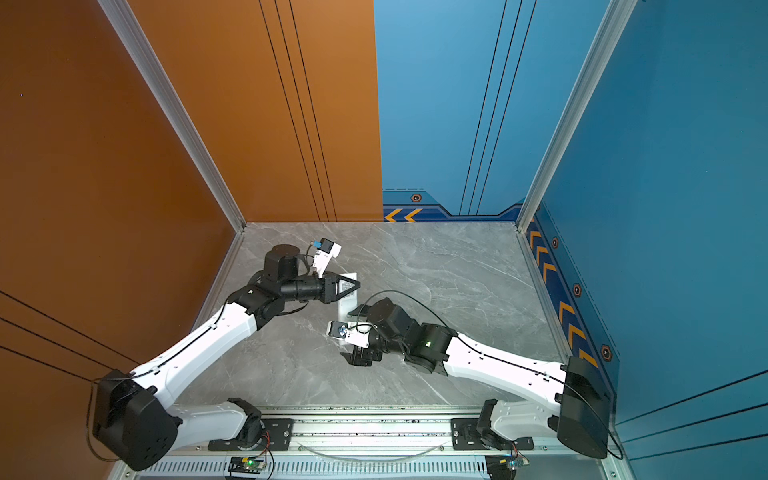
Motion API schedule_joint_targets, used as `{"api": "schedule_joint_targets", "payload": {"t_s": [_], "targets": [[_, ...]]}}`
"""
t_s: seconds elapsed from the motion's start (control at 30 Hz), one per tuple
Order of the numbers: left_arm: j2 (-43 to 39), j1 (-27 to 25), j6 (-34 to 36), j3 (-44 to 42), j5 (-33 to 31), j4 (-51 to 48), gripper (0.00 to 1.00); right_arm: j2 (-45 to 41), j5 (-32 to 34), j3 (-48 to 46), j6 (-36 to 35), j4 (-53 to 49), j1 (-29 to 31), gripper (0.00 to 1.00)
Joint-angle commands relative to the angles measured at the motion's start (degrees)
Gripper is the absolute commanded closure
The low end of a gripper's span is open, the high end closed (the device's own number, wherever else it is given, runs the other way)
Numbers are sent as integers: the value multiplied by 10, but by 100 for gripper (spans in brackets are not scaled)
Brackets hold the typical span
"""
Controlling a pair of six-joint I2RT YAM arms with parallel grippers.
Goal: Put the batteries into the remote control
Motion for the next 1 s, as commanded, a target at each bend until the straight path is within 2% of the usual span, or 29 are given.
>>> {"api": "schedule_joint_targets", "payload": {"t_s": [0.0,0.97], "targets": [[-13,0,-7,0,33,19,100,9,11,-4,1,-26,5,10],[-16,0,-2,2,27,12,100,29,-34,-3,20,-67,31,12]]}}
